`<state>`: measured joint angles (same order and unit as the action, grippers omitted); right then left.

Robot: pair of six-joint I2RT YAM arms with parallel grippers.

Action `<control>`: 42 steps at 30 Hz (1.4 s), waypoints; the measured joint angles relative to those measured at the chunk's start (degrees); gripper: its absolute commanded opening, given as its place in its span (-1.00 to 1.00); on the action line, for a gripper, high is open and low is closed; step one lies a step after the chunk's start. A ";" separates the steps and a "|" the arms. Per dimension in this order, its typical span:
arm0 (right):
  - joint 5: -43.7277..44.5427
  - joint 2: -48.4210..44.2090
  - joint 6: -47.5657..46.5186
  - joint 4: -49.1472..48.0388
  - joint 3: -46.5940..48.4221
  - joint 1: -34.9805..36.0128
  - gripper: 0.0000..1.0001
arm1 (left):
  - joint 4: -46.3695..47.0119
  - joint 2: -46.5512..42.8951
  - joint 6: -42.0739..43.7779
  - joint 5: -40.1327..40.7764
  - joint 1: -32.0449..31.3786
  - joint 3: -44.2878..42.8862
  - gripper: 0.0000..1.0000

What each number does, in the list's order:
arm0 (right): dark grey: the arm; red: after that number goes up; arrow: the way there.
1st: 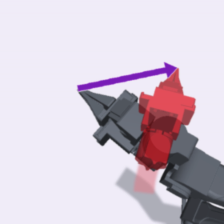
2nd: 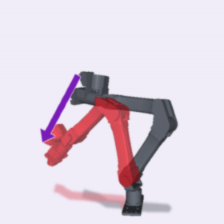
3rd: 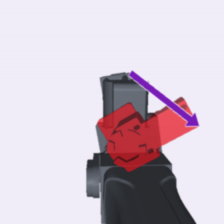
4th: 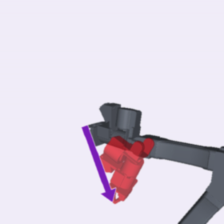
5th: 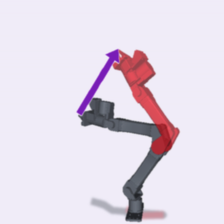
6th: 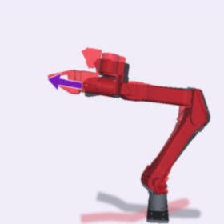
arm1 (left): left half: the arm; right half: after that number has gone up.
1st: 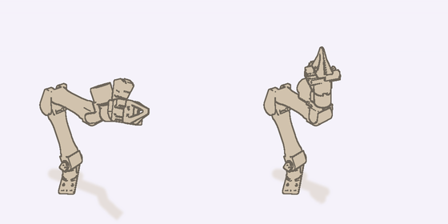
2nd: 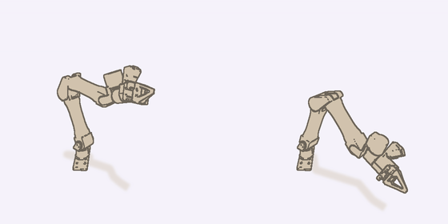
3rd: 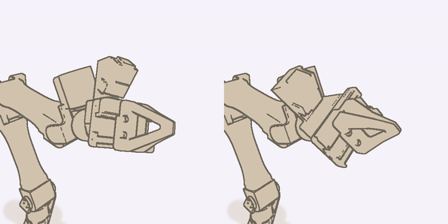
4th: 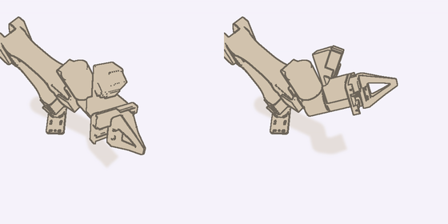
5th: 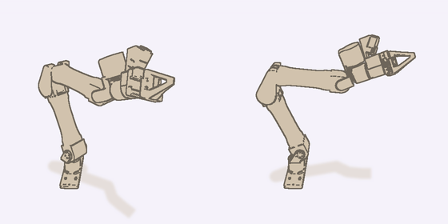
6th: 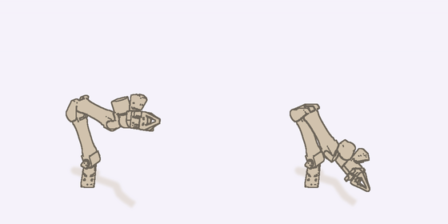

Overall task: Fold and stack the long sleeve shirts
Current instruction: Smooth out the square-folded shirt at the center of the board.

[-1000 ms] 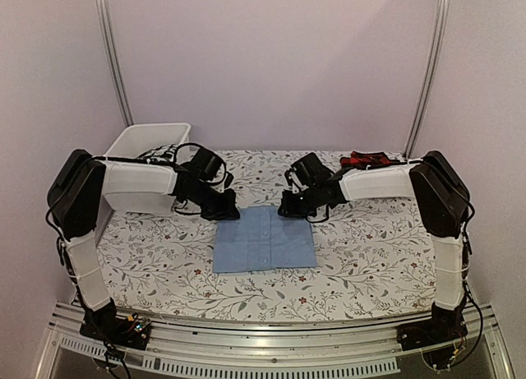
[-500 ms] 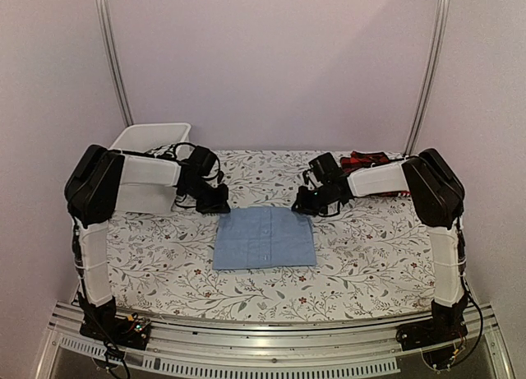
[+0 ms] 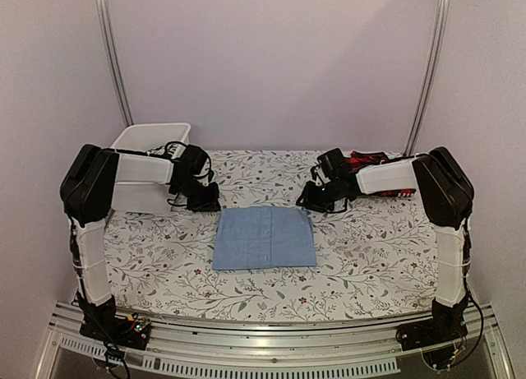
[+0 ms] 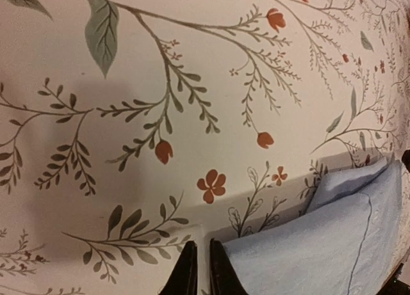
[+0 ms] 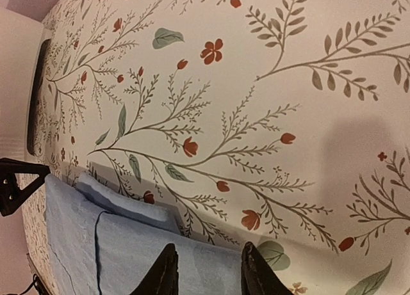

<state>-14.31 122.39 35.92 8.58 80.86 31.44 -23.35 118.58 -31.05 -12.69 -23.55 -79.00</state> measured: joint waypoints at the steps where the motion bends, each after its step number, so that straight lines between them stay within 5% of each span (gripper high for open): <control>1: 0.63 -1.03 -0.20 0.72 -0.17 0.13 -0.30 | -0.22 -0.52 0.02 0.15 0.00 0.15 -0.79; 9: 3.74 -13.46 -2.10 2.36 -2.34 4.81 -0.20 | -0.13 -13.03 -0.57 -0.04 -0.07 7.41 -0.63; 19: -2.75 -15.04 0.59 -5.49 -16.41 11.02 -0.20 | 4.87 -24.55 -3.56 -8.02 -0.87 22.80 -0.57; 29: -2.97 -17.22 6.60 -15.91 -29.99 10.21 -0.20 | 9.16 -25.49 -5.42 -13.29 -3.34 27.82 -0.58; 42: 0.79 -29.33 8.70 -12.00 -33.27 15.10 -0.20 | 9.35 -26.14 -5.92 -13.66 -3.30 30.32 -0.57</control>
<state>-13.52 93.06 44.62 -3.42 47.59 46.54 -14.00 92.44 -36.97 -26.35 -26.85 -48.69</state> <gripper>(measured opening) 0.400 0.216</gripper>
